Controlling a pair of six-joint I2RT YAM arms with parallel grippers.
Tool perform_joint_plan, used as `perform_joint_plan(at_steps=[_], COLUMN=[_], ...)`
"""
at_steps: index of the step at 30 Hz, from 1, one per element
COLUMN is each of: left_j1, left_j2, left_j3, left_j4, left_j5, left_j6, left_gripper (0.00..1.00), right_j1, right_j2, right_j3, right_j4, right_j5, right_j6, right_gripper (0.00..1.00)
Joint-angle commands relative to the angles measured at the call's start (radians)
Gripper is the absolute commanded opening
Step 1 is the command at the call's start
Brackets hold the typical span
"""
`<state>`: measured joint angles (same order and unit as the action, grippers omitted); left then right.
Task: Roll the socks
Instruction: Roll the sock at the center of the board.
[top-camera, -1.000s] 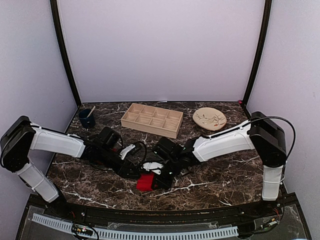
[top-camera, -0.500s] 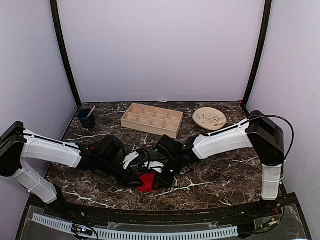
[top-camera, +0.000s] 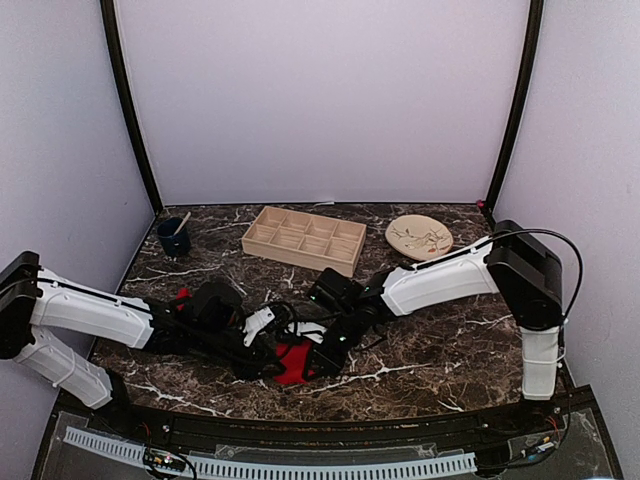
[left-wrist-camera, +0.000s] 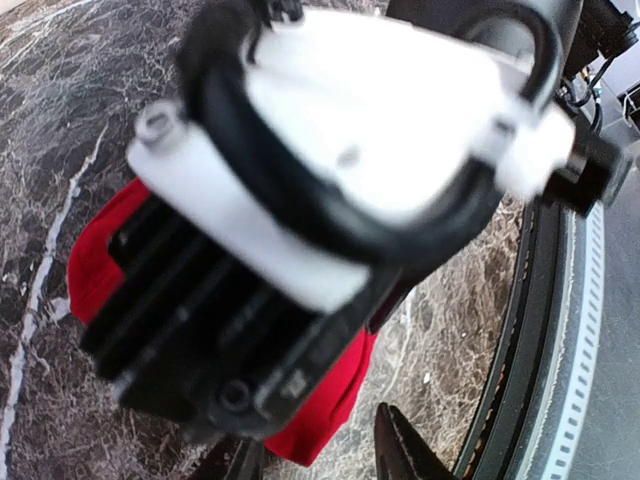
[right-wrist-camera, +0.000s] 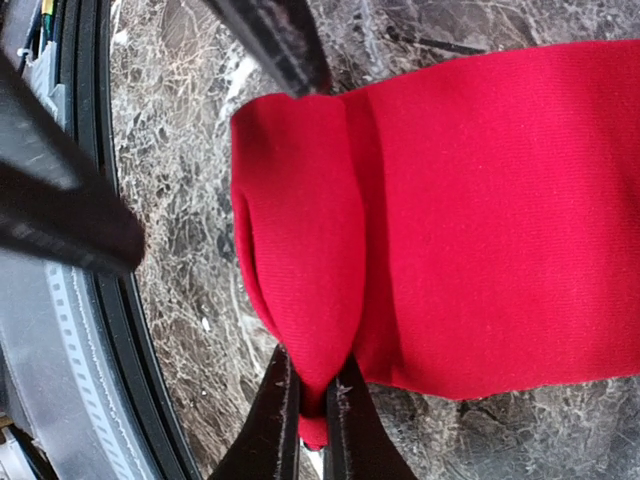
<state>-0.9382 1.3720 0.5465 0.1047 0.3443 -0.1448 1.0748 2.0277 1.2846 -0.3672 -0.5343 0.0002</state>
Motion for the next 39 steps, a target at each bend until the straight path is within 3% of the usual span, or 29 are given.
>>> perform_joint_plan(at_steps=[1, 9, 21, 39], left_j1=[-0.032, -0.1, -0.141, -0.172], left_j2=[-0.037, -0.016, 0.052, 0.114], left_j3=[-0.037, -0.024, 0.018, 0.071], left_j4=[0.044, 0.035, 0.029, -0.048], left_j5=[-0.08, -0.187, -0.239, -0.198], left_j6=[0.037, 0.095, 0.165, 0.214], left_gripper=[0.4, 0.4, 0.38, 0.38], right_j1=[-0.015, -0.026, -0.027, -0.033], right_j2=[0.023, 0.039, 0.053, 0.066], right_j3=[0.028, 0.049, 0.069, 0.08], right_j4=[-0.023, -0.041, -0.067, -0.081], right_j5=[-0.054, -0.097, -0.122, -0.143], right_j6=[0.007, 0.015, 0.006, -0.003], right_gripper=[0.0, 0.0, 0.0, 0.0])
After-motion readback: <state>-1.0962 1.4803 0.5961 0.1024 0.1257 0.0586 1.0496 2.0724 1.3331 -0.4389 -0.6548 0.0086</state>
